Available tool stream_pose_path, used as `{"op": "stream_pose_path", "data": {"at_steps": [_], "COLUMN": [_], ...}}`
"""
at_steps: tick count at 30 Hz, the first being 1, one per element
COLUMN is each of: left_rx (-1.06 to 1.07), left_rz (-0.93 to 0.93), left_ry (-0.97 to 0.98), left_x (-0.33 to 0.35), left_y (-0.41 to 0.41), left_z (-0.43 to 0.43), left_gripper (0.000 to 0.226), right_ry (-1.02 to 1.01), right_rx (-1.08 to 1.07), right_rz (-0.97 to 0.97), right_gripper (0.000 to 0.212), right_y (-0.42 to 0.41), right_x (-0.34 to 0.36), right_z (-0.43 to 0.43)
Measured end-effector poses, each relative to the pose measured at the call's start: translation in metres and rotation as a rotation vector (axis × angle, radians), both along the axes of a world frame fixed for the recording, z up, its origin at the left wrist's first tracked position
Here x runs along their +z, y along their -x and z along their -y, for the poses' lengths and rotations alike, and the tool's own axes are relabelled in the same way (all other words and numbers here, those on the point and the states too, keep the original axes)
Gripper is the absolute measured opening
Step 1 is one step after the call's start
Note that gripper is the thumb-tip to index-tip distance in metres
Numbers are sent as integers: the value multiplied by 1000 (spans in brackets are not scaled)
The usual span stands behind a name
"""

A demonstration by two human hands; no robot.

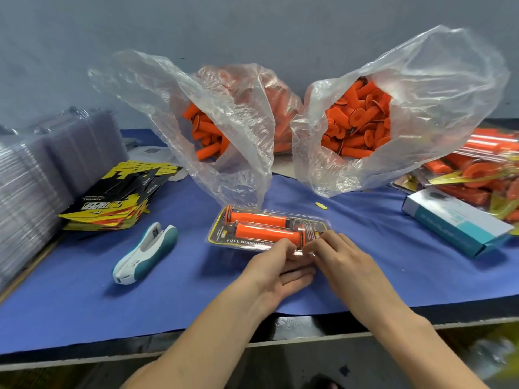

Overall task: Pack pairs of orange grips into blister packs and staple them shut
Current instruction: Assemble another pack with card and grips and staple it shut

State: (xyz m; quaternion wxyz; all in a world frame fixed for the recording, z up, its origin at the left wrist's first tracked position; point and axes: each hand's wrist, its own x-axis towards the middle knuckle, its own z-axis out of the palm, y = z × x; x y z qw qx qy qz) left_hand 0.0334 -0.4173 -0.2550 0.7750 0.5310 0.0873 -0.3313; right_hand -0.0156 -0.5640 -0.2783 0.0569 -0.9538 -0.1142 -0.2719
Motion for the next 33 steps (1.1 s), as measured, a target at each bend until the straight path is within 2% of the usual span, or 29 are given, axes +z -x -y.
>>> {"op": "stream_pose_path", "data": {"at_steps": [3,10,26,33], "left_rx": [9,224,381,426], "left_rz": [59,152,135,96], "left_ry": [-74,-163,-113,-106], "left_x": [-2,-8,-12,-14], "left_y": [-4,-11,-29,-37], "left_z": [-6,-16,-43,-60], "left_gripper": [17,11,18,13], "right_ry": [10,20,3,17], "right_rx": [-4,-11,-45,-69], "right_rz": [-1,65,79,71], "right_gripper": [39,24,18,17], "right_y": [1,0,-3,-2], "right_x": [1,3,5,8], "right_z": [2,-5,-9,-6]}}
